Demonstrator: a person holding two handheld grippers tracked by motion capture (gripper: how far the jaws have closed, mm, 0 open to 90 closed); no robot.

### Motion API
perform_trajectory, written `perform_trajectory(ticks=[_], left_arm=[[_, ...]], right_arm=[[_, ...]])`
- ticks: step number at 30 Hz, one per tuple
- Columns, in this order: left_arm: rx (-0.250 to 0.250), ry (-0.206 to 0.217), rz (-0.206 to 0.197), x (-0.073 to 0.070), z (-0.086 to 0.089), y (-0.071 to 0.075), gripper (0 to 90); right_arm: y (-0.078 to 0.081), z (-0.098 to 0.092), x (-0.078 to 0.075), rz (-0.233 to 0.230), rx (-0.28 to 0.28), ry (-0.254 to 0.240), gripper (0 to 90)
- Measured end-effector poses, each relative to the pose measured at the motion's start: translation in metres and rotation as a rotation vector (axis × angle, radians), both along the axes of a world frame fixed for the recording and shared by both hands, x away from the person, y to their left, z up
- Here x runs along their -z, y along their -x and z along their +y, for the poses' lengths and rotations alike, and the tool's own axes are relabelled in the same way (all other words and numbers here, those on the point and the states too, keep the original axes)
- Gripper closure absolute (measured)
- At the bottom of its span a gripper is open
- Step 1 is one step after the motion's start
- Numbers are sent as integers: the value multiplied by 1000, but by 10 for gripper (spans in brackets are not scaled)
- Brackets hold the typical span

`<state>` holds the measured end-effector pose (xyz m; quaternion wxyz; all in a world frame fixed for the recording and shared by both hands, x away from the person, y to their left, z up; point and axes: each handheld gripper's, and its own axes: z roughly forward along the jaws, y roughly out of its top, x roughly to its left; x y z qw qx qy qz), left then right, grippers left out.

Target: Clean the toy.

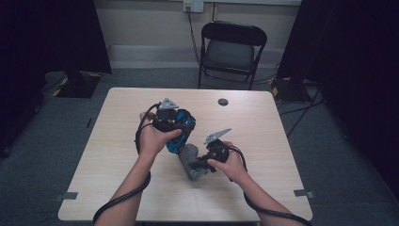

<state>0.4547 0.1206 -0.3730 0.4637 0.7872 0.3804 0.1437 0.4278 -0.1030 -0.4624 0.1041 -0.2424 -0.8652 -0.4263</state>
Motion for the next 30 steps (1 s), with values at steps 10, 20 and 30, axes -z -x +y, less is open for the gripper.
perform_trajectory(ticks=[10, 20, 30], left_arm=[[-69, -28, 38, 18, 30, 3, 253], [-105, -62, 58, 28, 54, 10, 253], [-148, -104, 108, 48, 70, 4, 253]], right_arm=[[-13, -32, -13, -30, 62, 27, 754], [-18, -67, -18, -44, 136, 37, 754], [-23, -109, -19, -53, 229, 66, 754]])
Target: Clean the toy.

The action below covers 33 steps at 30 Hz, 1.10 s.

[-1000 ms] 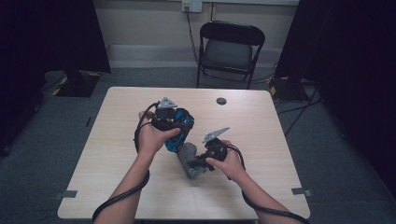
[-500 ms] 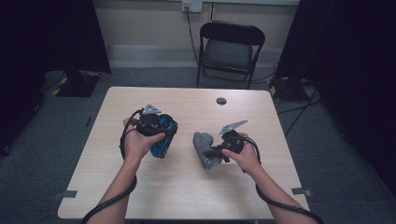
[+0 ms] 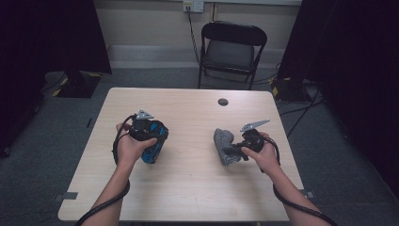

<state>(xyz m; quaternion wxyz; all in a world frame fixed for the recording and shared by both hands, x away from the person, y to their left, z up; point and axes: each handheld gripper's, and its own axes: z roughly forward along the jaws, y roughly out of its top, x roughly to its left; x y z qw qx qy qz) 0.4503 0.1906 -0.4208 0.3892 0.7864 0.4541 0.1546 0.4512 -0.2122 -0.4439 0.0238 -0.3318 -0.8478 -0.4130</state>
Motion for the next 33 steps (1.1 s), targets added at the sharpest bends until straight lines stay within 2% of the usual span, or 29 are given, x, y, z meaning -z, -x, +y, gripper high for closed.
perform_trajectory(ticks=[9, 12, 17, 21, 30, 33], left_arm=[[-26, -24, 27, 15, 7, -11, 253], [-28, -30, 41, 23, 7, -15, 253], [-36, -45, 38, 26, 4, -22, 252], [-28, -67, 44, 28, 0, -26, 252], [-63, -50, 71, 44, 0, -36, 251], [-73, -63, 73, 49, -1, -37, 251]], right_arm=[[-7, -21, -3, -26, 62, 23, 751], [-11, -27, -1, -25, 81, 36, 750], [-16, -36, 5, -13, 124, 58, 747], [-19, -39, 10, -16, 143, 72, 740], [-22, -39, 20, -25, 158, 100, 725], [-22, -39, 22, -28, 157, 106, 720]])
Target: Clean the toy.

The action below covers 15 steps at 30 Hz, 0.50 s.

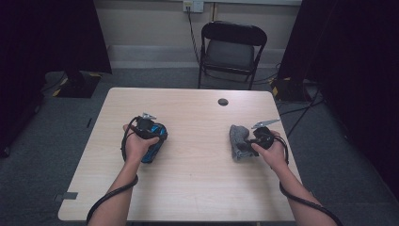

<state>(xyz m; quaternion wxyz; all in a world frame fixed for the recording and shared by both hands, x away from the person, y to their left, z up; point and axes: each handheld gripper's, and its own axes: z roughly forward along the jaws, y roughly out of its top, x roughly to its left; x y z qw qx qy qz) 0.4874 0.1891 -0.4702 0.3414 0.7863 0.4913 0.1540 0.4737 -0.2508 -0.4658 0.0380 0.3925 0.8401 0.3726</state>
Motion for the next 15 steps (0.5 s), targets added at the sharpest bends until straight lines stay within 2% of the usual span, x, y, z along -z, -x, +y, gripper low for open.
perform_trajectory(ticks=[4, 15], left_arm=[[1, -7, 8, 5, -2, -2, 250], [4, -59, 23, 14, -8, -5, 249]], right_arm=[[-1, 1, 2, 1, 4, 2, 714], [-1, 3, 4, -5, 5, 5, 694]])
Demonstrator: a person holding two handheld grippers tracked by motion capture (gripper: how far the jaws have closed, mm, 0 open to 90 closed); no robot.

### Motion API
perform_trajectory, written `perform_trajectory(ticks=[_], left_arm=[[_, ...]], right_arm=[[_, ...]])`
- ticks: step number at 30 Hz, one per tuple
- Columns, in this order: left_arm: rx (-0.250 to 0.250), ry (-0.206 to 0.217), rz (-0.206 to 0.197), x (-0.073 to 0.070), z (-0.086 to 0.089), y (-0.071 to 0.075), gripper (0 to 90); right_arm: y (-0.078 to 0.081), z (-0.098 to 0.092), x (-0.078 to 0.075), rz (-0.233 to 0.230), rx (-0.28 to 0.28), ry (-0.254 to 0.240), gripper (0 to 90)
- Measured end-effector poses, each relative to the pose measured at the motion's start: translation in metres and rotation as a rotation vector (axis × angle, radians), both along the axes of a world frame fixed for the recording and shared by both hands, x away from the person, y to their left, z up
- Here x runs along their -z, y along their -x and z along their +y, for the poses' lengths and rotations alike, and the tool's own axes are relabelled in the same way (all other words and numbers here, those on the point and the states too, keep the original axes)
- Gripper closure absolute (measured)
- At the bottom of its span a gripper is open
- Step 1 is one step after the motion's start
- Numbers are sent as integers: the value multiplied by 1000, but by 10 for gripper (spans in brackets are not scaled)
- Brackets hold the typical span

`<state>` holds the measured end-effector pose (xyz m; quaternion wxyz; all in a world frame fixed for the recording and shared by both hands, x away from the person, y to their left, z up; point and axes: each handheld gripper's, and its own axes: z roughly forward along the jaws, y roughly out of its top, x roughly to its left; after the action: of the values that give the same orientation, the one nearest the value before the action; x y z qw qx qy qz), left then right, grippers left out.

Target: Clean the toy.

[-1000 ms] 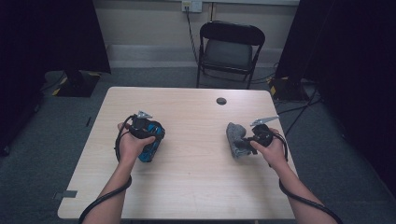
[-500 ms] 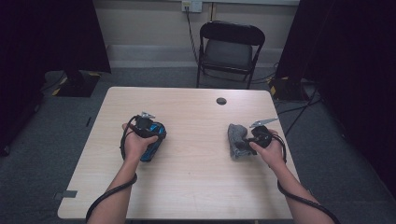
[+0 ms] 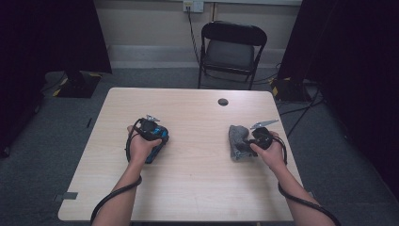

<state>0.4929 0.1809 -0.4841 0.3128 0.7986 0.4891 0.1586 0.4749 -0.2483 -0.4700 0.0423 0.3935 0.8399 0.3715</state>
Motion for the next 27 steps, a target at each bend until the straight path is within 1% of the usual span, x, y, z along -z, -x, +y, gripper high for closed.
perform_trajectory(ticks=[2, 4, 5, 7, 9, 14, 17, 19, 21, 23, 24, 27], left_arm=[[9, -15, 1, 1, -1, 0, 249], [2, -14, -1, 1, -2, 0, 248], [6, -20, -2, 1, -2, 0, 248], [1, -18, 5, 2, -2, 0, 248], [1, -25, 11, 4, -2, 0, 248], [2, -26, 12, 7, -2, 2, 246], [4, -34, 14, 5, -2, 2, 243], [-4, -16, 8, 3, -2, 3, 220], [-3, -13, 11, -1, -1, 3, 203], [-1, -22, 1, -3, -1, 5, 179], [3, -21, 5, -4, 0, 6, 168], [6, -22, 0, -6, 1, 9, 167]], right_arm=[[0, 0, 1, -1, 1, 1, 681], [0, 0, 1, -4, 3, 1, 673], [0, 0, 2, -7, 4, 0, 661], [0, 0, 2, -14, 12, 0, 631], [1, 0, 2, -17, 12, 2, 598], [2, 1, 3, -43, 25, 18, 525], [3, 0, 3, -47, 41, 20, 461], [3, 0, 2, -52, 52, 18, 413], [3, 0, 0, -54, 54, 15, 379], [4, -1, -1, -54, 59, 11, 340], [4, -1, -1, -58, 66, 10, 319], [4, -2, -3, -57, 74, 12, 281]])
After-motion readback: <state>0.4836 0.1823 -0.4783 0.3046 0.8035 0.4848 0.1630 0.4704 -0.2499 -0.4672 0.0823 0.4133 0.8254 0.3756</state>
